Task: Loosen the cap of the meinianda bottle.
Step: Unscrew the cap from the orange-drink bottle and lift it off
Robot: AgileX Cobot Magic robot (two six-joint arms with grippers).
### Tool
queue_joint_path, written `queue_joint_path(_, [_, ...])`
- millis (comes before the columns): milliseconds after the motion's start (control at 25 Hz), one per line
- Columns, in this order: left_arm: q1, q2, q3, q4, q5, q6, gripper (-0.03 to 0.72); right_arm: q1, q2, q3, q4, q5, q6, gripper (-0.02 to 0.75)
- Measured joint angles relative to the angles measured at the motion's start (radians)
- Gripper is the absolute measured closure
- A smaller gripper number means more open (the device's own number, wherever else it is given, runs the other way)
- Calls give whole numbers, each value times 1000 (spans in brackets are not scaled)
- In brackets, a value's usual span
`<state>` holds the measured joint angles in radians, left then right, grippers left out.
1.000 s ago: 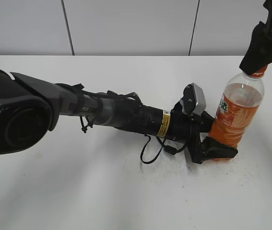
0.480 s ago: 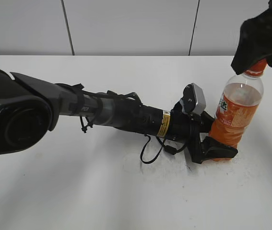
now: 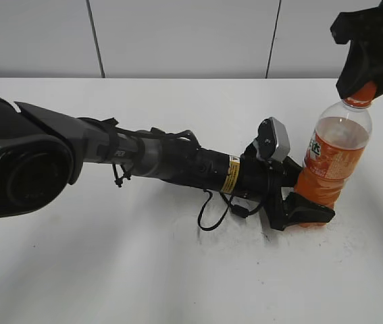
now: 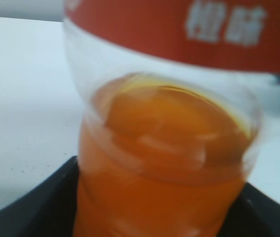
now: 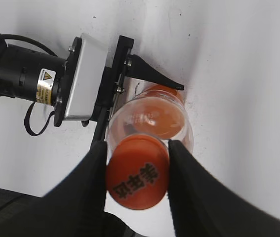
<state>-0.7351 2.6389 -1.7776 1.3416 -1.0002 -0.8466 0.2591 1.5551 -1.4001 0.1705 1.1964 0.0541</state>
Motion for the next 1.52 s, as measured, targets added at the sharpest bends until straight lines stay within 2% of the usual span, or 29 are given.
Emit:
queue_joint_path(200, [0, 0, 0, 0, 1, 0, 137, 0, 0, 0, -2, 5, -142, 465])
queue_joint_path(440, [0, 0, 0, 2, 1, 0, 137, 0, 0, 0, 6, 5, -590, 465])
queue_joint_path(640, [0, 0, 0, 3, 0, 0, 137, 0, 0, 0, 9, 5, -774, 465])
queue_joint_path(840, [0, 0, 0, 4, 0, 0, 137, 0, 0, 0, 12, 7, -860, 465])
queue_joint_path(1520, [1, -1, 0, 8, -2, 5, 137, 0, 0, 0, 39, 10, -949, 465])
